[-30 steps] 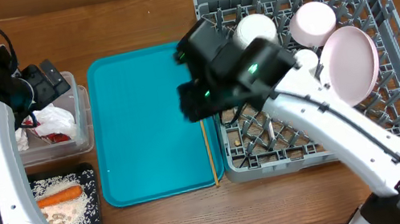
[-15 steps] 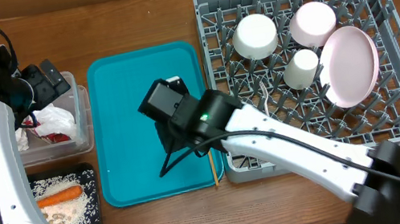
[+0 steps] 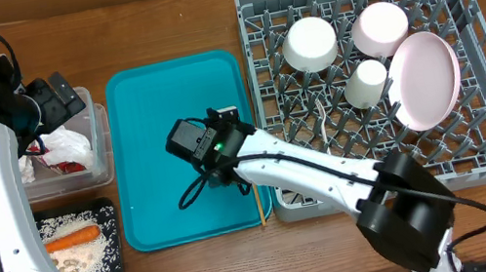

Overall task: Sort waste into correct bins and load items into the dishwasher
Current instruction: 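Move the right gripper back to the wooden chopstick on the teal tray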

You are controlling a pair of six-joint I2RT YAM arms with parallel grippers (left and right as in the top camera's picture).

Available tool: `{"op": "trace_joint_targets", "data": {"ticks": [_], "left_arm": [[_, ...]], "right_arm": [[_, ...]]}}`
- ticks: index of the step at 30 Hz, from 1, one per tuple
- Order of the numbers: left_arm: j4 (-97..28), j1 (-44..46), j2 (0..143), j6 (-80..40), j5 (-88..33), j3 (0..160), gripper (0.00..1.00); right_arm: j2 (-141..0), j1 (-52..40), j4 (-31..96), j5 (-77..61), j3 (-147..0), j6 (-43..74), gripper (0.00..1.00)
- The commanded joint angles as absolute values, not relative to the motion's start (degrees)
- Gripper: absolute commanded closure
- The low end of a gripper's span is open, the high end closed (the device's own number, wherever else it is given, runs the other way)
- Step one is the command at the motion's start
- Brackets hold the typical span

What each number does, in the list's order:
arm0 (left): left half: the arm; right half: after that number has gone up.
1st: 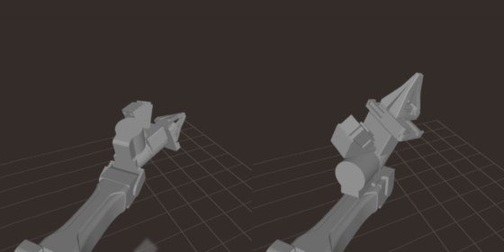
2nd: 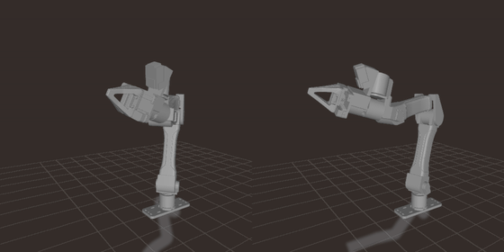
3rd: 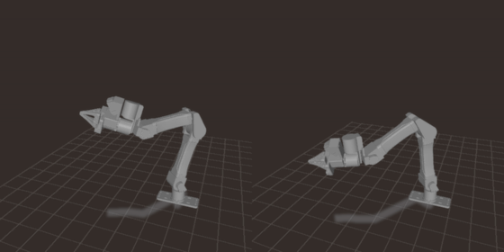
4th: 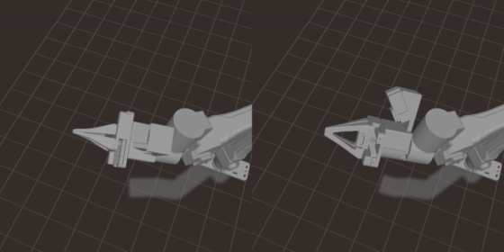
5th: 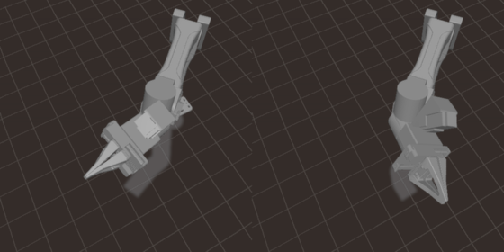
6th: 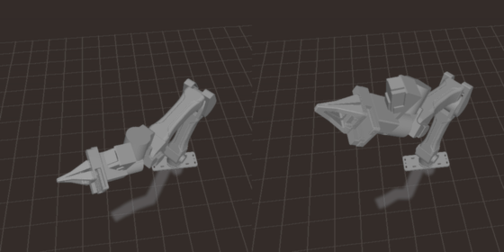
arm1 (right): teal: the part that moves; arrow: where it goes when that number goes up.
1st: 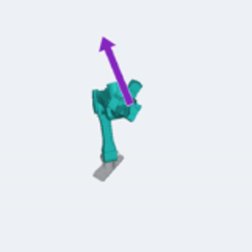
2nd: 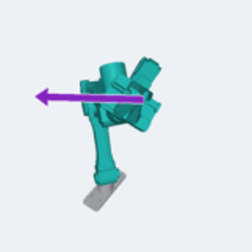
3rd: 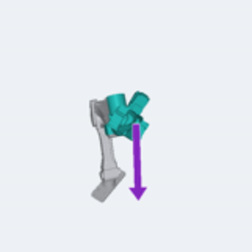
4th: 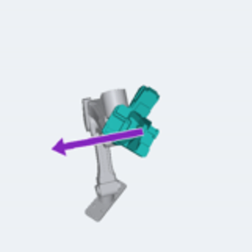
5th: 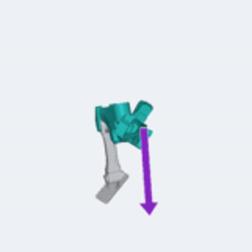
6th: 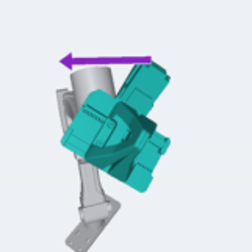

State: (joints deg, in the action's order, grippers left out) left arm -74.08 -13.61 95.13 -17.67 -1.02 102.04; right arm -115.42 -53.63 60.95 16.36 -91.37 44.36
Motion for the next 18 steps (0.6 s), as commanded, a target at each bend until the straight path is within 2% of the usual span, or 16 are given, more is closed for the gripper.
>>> {"op": "trace_joint_targets", "data": {"ticks": [1,18], "left_arm": [[-73.9,-13.5,94.4,-18.2,-1.1,103.4,0.00],[-73.9,-13.5,94.4,-18.2,-1.1,103.4,0.00]], "right_arm": [[-117.1,-53.7,60.9,17.5,-91.0,45.3,0.71],[-119.7,-53.5,60.2,18.5,-91.0,45.3,0.71]]}}
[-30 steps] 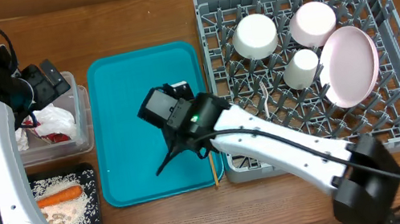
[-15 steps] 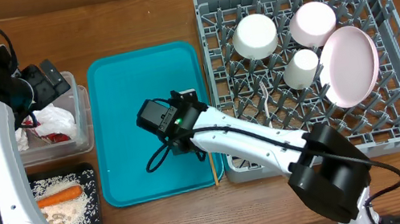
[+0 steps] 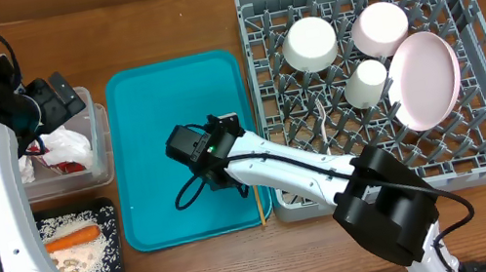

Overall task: Sort waste into correct bins and load items into the dishwasher
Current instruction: 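Move the right gripper back to the wooden chopstick on the teal tray, then grasp the wooden chopstick with the right gripper and lift it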

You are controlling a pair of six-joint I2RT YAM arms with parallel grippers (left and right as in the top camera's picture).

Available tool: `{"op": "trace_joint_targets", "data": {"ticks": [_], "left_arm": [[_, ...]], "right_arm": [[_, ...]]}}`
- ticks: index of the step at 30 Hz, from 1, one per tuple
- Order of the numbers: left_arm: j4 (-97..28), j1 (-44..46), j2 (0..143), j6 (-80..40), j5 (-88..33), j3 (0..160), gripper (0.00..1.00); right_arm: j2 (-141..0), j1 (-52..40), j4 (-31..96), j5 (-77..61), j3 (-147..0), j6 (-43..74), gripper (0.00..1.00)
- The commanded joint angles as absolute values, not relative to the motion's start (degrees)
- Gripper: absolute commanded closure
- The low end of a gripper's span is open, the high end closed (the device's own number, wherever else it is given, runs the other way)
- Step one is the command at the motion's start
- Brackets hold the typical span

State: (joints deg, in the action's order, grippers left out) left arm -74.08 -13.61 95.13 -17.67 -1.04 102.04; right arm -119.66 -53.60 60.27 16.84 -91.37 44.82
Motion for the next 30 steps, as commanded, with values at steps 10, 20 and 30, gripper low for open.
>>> {"op": "trace_joint_targets", "data": {"ticks": [10,20,30], "left_arm": [[-73.9,-13.5,94.4,-18.2,-1.1,103.4,0.00],[-73.9,-13.5,94.4,-18.2,-1.1,103.4,0.00],[-73.9,-13.5,94.4,-18.2,-1.1,103.4,0.00]], "right_arm": [[-119.7,-51.6,54.2,19.7,-85.0,45.4,0.67],[-119.7,-49.5,53.1,15.5,-84.8,46.5,0.67],[-119.7,-49.5,52.7,13.1,-84.3,46.5,0.85]]}}
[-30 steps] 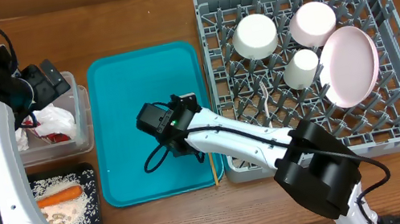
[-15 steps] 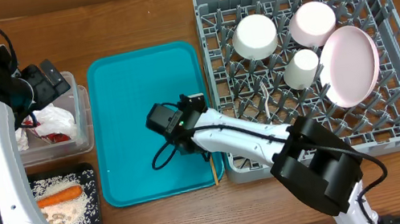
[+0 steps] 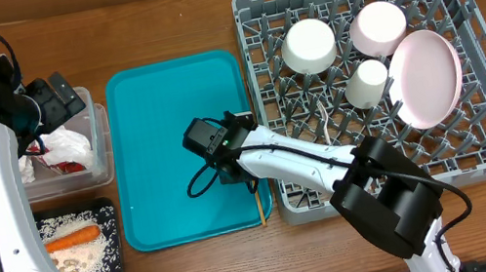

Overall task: Sort waste into correct bins and load items into the dishwasher
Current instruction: 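Grasp the wooden chopstick with the right gripper and lift it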

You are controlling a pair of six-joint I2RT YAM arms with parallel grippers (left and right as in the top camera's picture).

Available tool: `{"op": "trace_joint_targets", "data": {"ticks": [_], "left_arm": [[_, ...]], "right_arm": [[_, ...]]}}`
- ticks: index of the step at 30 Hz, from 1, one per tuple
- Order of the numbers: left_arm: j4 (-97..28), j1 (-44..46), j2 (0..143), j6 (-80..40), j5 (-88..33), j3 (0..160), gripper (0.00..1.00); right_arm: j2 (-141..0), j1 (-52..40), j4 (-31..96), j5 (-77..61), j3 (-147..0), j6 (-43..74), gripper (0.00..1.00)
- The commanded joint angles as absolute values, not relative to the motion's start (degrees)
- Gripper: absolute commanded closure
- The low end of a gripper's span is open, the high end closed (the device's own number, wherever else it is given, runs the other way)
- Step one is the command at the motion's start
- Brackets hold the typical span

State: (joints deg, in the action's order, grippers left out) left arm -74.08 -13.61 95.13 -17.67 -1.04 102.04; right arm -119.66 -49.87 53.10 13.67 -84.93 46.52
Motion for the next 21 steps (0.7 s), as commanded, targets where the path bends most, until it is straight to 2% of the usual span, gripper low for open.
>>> {"op": "trace_joint_targets", "data": {"ticks": [1,6,16,21], "left_arm": [[-73.9,-13.5,94.4,-18.2,-1.1,103.4,0.00],[-73.9,-13.5,94.4,-18.2,-1.1,103.4,0.00],[-73.9,-13.5,94.4,-18.2,-1.1,103.4,0.00],[-73.9,-13.5,94.4,-18.2,-1.1,103.4,0.00]], "right_arm": [[-119.7,-49.5,52.6,12.8,-84.1,46.5,0.86],[-119.7,-49.5,51.9,12.3,-83.6,46.5,0.95],[-119.7,-49.5,52.2,11.9,-84.1,46.5,0.96],[-119.3,-49.5,57.1,11.9,-88.6,44.9,0.96]]}}
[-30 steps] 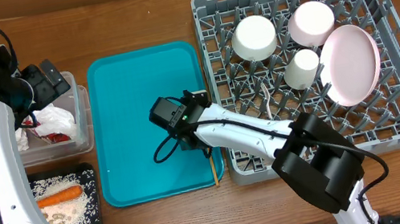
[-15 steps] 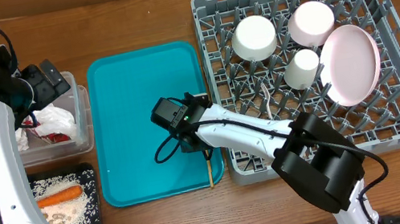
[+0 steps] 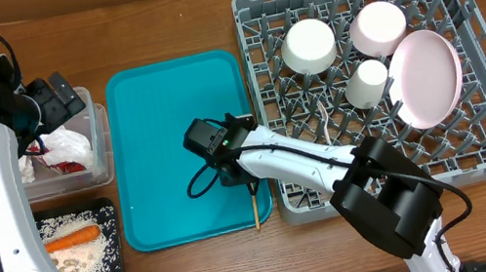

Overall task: Sort waste into correct bins and load items into the dishwasher
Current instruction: 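Grasp the wooden chopstick with the right gripper and lift it, then carry the chopstick into the rack beside the fork and release it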

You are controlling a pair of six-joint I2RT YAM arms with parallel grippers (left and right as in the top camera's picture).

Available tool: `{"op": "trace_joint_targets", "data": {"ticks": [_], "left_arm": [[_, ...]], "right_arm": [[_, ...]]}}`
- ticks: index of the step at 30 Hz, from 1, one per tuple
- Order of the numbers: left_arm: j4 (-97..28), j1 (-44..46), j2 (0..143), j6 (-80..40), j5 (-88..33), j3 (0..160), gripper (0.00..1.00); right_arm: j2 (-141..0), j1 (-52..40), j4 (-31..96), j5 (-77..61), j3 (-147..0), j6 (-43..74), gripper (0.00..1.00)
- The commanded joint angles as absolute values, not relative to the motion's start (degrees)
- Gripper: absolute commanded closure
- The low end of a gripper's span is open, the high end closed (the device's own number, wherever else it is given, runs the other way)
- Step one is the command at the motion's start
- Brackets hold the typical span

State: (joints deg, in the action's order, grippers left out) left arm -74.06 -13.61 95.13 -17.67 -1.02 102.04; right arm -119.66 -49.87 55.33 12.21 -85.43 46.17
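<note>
A teal tray (image 3: 161,120) lies in the middle of the table. My right gripper (image 3: 233,171) hangs low over the tray's right side, its fingers hidden under the wrist. A thin wooden stick (image 3: 255,208) runs from beneath it to the tray's front right edge. The grey dish rack on the right holds a white bowl (image 3: 310,44), a pink bowl (image 3: 378,27), a white cup (image 3: 370,80) and a pink plate (image 3: 427,76). At the far left, my left gripper (image 3: 58,96) stands open over the clear waste bin (image 3: 102,145).
The clear bin holds crumpled white and red wrappers (image 3: 63,151). In front of it a black food tray (image 3: 106,213) carries rice and a carrot piece (image 3: 70,240). My right arm's cable loops over the teal tray. The rack's left wall stands close to the teal tray.
The wooden stick has swung a little to the left, so its lower end now lies over the tray's front right edge. Neither arm has visibly moved.
My right gripper stood over the tray's middle right, then slightly lower left. By the last earlier moment it was further right, near the rack, and the rack had shifted a little. The stick now sits more on the tray. The left arm stayed over the bin.
</note>
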Motion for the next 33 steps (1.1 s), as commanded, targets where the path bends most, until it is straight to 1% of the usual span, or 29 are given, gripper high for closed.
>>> {"op": "trace_joint_targets", "data": {"ticks": [1,8,16,20,25,29,33], "left_arm": [[-73.9,-13.5,94.4,-18.2,-1.1,103.4,0.00],[-73.9,-13.5,94.4,-18.2,-1.1,103.4,0.00],[-73.9,-13.5,94.4,-18.2,-1.1,103.4,0.00],[-73.9,-13.5,94.4,-18.2,-1.1,103.4,0.00],[-73.9,-13.5,94.4,-18.2,-1.1,103.4,0.00],[-73.9,-13.5,94.4,-18.2,-1.1,103.4,0.00],[-73.9,-13.5,94.4,-18.2,-1.1,103.4,0.00]], "right_arm": [[-118.9,-49.5,58.0,11.9,-89.6,44.9,0.96],[-114.9,-49.5,59.7,11.7,-92.9,44.6,0.96],[-106.1,-47.7,60.0,11.7,-93.5,37.8,0.96],[-101.7,-44.1,61.7,11.7,-93.5,34.6,0.96],[-97.4,-37.1,65.2,11.9,-93.5,30.9,0.96],[-96.9,-30.9,68.9,11.9,-93.5,27.3,0.96],[-96.9,-26.5,71.3,11.9,-93.4,24.9,0.96]]}}
